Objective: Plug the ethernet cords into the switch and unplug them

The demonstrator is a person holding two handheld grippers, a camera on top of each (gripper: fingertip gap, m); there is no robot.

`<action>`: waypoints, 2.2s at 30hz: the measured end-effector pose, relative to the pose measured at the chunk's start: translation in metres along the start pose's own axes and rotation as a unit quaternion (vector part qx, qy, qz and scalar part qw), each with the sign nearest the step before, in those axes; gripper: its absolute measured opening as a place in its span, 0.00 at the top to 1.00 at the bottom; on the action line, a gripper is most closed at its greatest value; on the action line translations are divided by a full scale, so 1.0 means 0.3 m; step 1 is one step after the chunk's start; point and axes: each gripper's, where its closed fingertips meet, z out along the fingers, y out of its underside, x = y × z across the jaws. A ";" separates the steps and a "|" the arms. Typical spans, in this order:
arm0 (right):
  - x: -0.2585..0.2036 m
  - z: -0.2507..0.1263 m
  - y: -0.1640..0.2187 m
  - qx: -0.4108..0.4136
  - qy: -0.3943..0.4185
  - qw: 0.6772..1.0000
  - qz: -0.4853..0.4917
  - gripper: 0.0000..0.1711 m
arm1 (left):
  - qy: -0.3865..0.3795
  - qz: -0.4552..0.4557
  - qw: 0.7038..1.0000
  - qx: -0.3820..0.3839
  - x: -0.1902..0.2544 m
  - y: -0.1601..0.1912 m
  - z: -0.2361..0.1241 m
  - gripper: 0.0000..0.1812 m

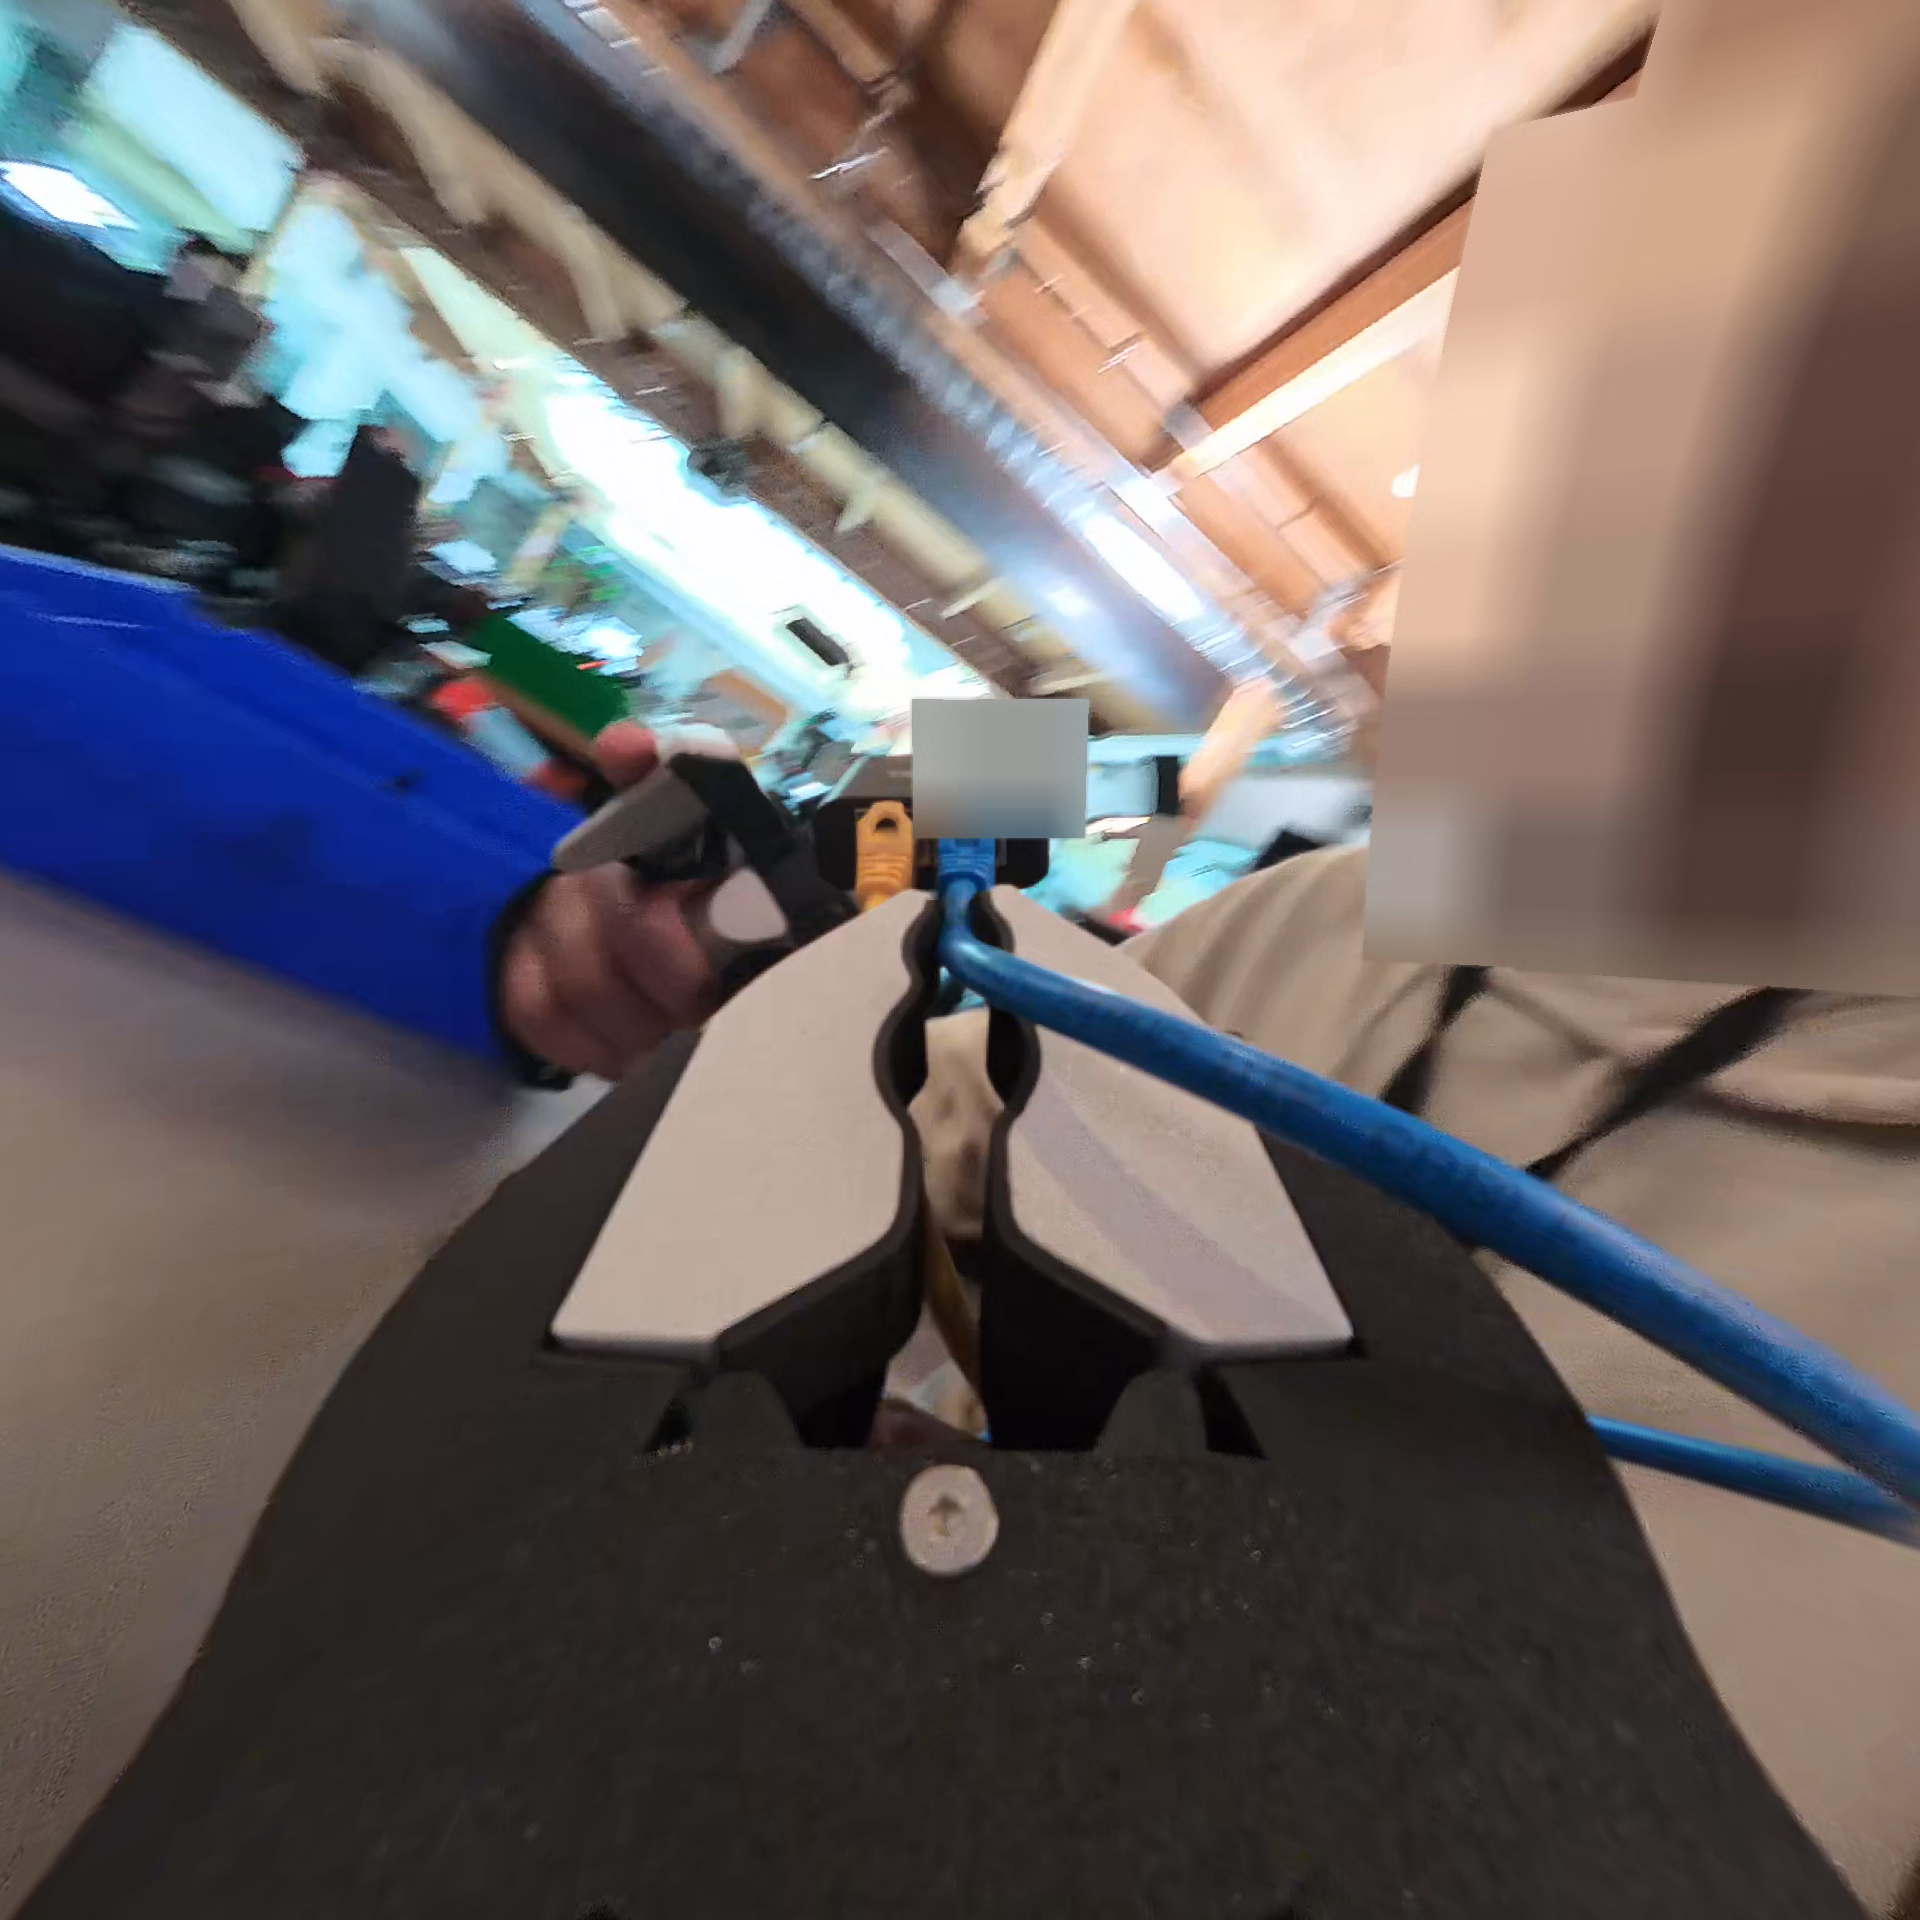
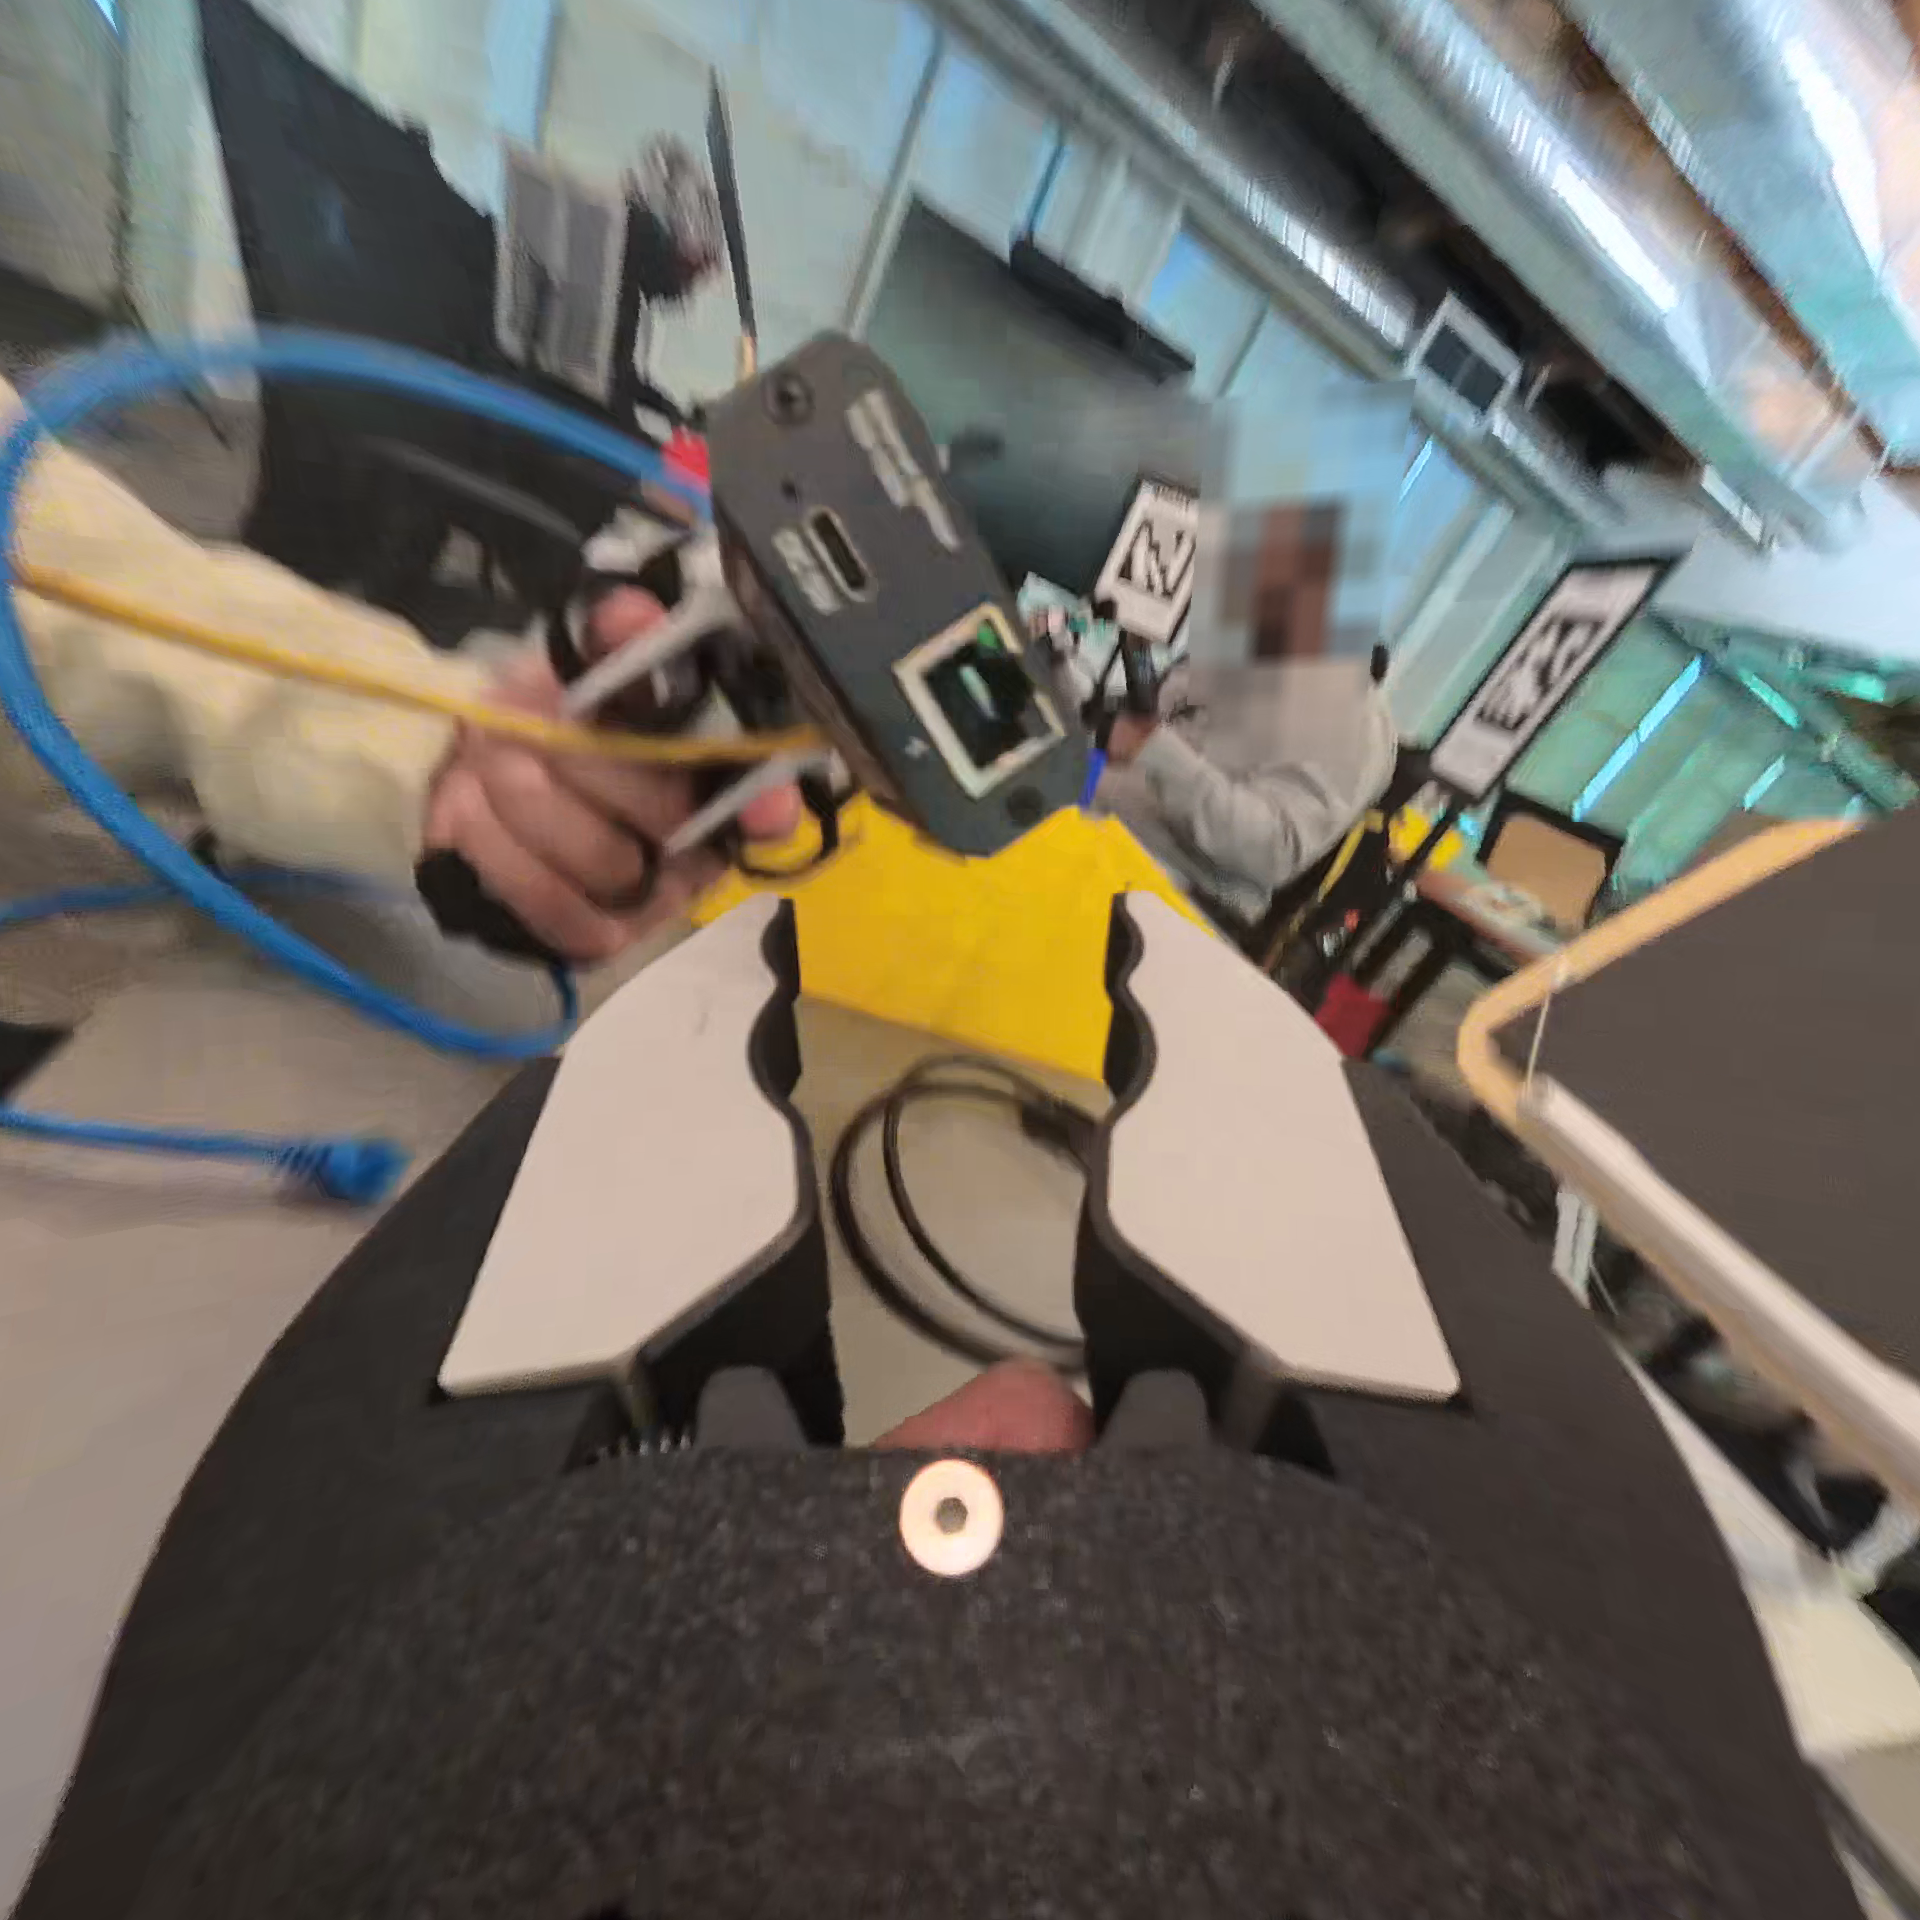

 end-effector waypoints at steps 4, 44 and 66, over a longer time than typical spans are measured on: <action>-0.016 -0.059 -0.203 0.093 -0.033 0.994 -0.055 0.72 | 0.172 -0.099 0.979 0.038 0.062 -0.017 0.060 0.97; 0.204 -0.046 0.247 -0.359 0.149 0.860 -0.331 0.86 | -0.498 0.133 0.857 0.007 -0.395 -0.330 -0.251 0.85; 0.167 -0.090 0.471 -0.318 0.197 0.884 -0.282 0.86 | -0.654 0.170 0.695 -0.247 -0.625 0.165 -0.310 0.84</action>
